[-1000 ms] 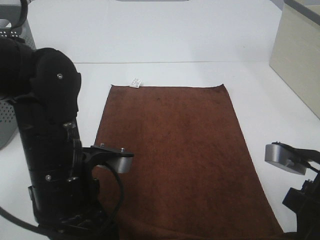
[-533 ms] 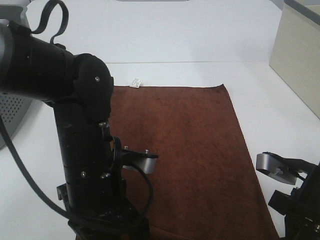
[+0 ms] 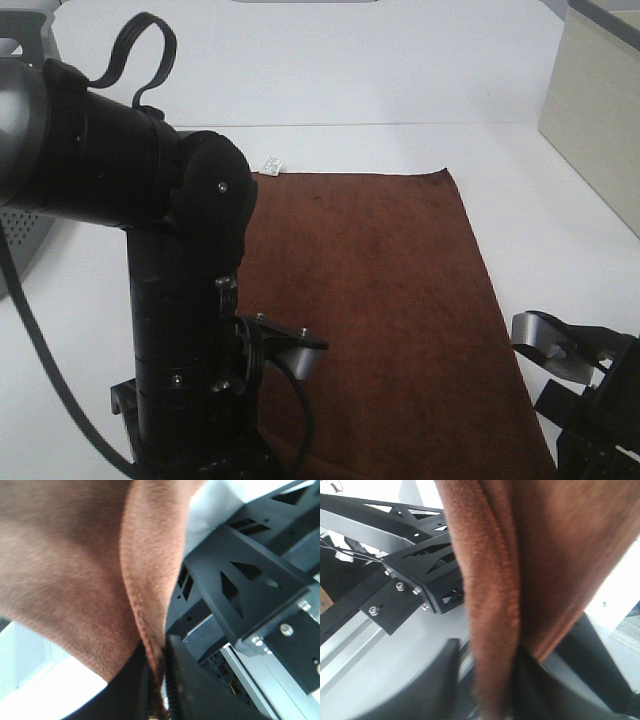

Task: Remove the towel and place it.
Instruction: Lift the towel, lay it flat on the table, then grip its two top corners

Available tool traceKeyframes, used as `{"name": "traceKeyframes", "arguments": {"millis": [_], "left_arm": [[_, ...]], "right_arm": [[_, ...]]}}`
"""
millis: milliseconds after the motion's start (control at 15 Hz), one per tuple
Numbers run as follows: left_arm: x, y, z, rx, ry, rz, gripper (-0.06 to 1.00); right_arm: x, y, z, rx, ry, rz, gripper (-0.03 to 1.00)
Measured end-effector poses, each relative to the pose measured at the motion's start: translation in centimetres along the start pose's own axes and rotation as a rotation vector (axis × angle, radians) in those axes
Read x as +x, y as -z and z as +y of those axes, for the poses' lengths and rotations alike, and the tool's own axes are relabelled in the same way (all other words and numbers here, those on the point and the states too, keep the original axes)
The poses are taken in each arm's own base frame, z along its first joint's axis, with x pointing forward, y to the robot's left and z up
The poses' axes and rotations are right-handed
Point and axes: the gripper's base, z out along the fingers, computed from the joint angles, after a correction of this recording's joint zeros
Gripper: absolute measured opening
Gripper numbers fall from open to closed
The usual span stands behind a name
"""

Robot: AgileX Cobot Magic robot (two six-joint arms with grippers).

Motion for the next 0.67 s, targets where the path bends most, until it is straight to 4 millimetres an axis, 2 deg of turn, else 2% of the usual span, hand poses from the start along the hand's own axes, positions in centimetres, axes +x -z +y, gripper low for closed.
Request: {"name": "traceKeyframes", "arguments": {"millis": [67, 133, 200, 267, 333, 400, 533, 667], "left_arm": [[0.0, 0.0, 0.0, -0.004, 0.02, 0.001, 0.15], [0.0, 0.0, 0.0, -0.005, 0.043, 0.001, 0.3], [0.1, 0.1, 0.0, -0.008, 0.076, -0.001, 0.49], [0.2, 0.3, -0.2, -0.012, 0.083, -0.009, 0.65], [0.7, 0.7, -0.9, -0.015, 0.068, -0.027, 0.76], [1.1, 1.1, -1.5, -0.017, 0.052, -0.041, 0.82], [1.4, 1.4, -1.9, -0.018, 0.041, -0.052, 0.83], [2.4, 1.4, -3.7, -0.035, 0.0, -0.062, 0.84]], "right_arm": [[0.2, -0.1, 0.1, -0.009, -0.002, -0.013, 0.47], [0.4, 0.0, 0.3, -0.012, 0.006, -0.036, 0.62], [0.8, 0.3, 0.7, -0.006, 0.027, -0.062, 0.73], [1.1, 0.6, 1.0, 0.001, 0.048, -0.089, 0.79], [1.5, 0.9, 1.3, 0.011, 0.069, -0.114, 0.82], [2.1, 1.2, 1.5, 0.044, 0.103, -0.145, 0.83], [2.6, 1.4, 1.6, 0.074, 0.113, -0.159, 0.84], [4.0, 2.1, 2.1, 0.121, 0.155, -0.219, 0.84]]}}
